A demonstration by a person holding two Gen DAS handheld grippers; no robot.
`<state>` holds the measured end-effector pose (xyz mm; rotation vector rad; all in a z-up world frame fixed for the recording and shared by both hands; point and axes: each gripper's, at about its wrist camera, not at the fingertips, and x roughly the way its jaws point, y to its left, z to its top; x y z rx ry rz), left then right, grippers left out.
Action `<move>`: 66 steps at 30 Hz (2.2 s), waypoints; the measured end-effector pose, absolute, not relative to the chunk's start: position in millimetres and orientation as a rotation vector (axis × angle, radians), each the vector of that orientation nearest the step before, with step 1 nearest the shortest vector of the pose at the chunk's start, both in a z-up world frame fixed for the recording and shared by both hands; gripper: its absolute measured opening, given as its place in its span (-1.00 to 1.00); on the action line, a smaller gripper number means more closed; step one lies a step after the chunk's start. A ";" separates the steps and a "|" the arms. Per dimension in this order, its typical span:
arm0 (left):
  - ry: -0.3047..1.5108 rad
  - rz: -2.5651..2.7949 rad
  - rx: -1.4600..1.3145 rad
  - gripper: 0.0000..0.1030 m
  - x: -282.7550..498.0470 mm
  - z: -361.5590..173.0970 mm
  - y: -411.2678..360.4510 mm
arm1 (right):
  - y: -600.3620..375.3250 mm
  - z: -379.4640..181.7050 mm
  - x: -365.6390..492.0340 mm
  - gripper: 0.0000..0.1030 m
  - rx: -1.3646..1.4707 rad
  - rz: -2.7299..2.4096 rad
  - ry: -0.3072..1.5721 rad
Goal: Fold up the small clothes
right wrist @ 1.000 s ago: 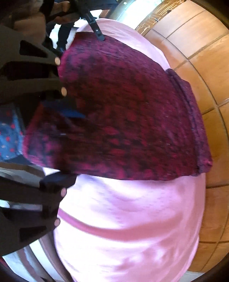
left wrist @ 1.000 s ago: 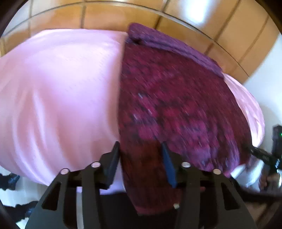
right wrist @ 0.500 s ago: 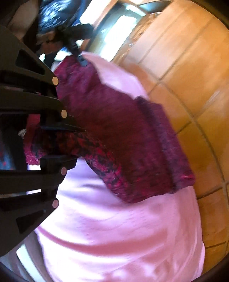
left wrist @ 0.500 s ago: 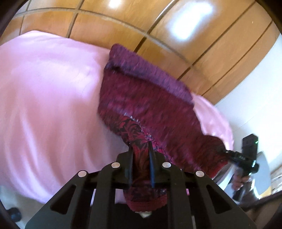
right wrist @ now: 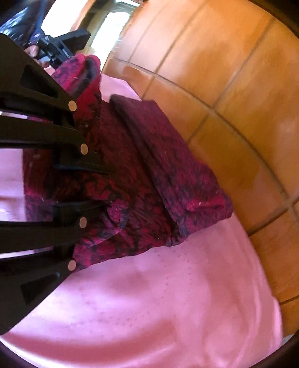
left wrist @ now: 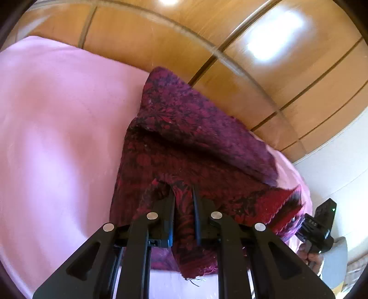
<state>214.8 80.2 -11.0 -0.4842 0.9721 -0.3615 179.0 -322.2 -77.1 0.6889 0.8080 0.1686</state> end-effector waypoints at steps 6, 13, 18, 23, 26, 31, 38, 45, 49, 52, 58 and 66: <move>0.958 -0.302 -0.603 -0.13 225.8 -9.3 105.3 | -335.7 -70.2 186.4 0.63 0.829 0.238 0.724; 0.836 -0.273 -0.551 0.44 178.4 -3.2 144.4 | -357.4 -46.8 148.6 0.89 0.769 0.201 0.620; 0.873 -0.379 -0.446 0.44 140.8 -28.9 132.4 | -342.2 -70.1 117.6 0.62 0.602 0.166 0.708; 0.888 -0.421 -0.348 0.44 137.2 -41.2 105.8 | -310.3 -95.3 123.8 0.14 0.360 0.098 0.766; 0.906 -0.438 -0.378 -0.27 147.0 -45.0 101.8 | -308.0 -96.3 132.5 -0.45 0.331 0.068 0.766; 0.932 -0.441 -0.443 -0.76 143.4 -43.9 112.8 | -310.8 -85.7 122.0 -0.71 0.354 0.087 0.749; 0.924 -0.479 -0.522 -0.78 117.3 -37.3 119.6 | -318.1 -74.3 98.1 -0.73 0.440 0.122 0.725; 0.963 -0.495 -0.533 -0.78 69.0 -36.2 120.8 | -326.8 -74.8 54.5 -0.74 0.491 0.159 0.776; 0.994 -0.461 -0.453 -0.65 50.3 -37.2 114.4 | -327.1 -94.7 32.2 -0.73 0.481 0.149 0.860; 0.951 -0.435 -0.398 -0.62 52.7 -22.4 112.8 | -323.5 -91.3 35.4 -0.58 0.447 0.134 0.853; 0.828 -0.400 -0.263 -0.03 76.5 13.2 103.2 | -299.7 -47.0 59.7 -0.12 0.279 0.102 0.714; 0.854 -0.450 -0.128 -0.03 123.2 5.5 69.0 | -256.2 -44.6 130.8 -0.26 0.029 0.053 0.682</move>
